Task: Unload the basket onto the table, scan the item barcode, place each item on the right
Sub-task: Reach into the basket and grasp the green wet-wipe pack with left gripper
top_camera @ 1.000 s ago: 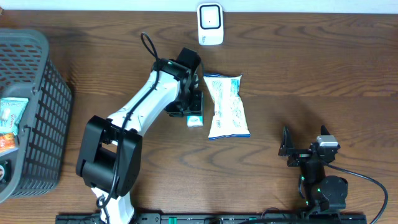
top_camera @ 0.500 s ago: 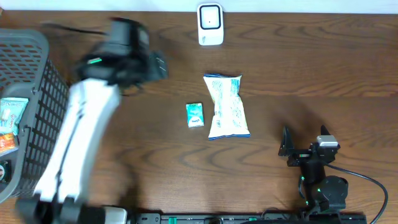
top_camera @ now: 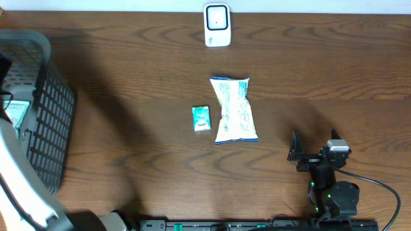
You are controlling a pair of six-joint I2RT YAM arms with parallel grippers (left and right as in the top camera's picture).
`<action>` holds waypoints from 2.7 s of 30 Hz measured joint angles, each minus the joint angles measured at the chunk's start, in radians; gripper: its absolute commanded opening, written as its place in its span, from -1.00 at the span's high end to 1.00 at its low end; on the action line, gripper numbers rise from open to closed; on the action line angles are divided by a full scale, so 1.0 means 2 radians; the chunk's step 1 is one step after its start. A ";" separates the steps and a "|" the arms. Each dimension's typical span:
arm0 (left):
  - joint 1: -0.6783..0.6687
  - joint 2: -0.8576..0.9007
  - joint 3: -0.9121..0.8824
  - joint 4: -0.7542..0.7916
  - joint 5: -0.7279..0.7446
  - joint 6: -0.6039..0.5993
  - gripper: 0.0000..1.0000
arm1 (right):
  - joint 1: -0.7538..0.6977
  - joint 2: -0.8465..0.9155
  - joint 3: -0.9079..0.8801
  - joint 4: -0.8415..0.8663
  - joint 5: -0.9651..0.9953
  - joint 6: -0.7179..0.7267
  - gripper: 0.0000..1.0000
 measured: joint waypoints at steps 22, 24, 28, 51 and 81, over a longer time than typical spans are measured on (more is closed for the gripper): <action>0.024 0.284 -0.001 0.027 -0.135 0.105 -0.93 | 0.000 0.000 0.000 0.000 0.000 0.000 -0.98; 0.028 0.295 -0.001 0.030 -0.136 0.117 -0.93 | 0.000 0.000 0.000 0.000 0.000 0.000 -0.99; 0.033 0.306 -0.001 0.032 -0.136 0.145 -0.93 | 0.000 0.000 0.000 0.000 0.000 0.000 -0.98; 0.033 0.318 -0.019 0.071 -0.138 0.224 -0.60 | 0.000 0.000 0.000 0.000 0.000 0.000 -0.99; 0.011 0.120 -0.027 0.039 -0.115 0.205 0.86 | 0.000 0.000 0.000 0.000 0.000 0.000 -0.99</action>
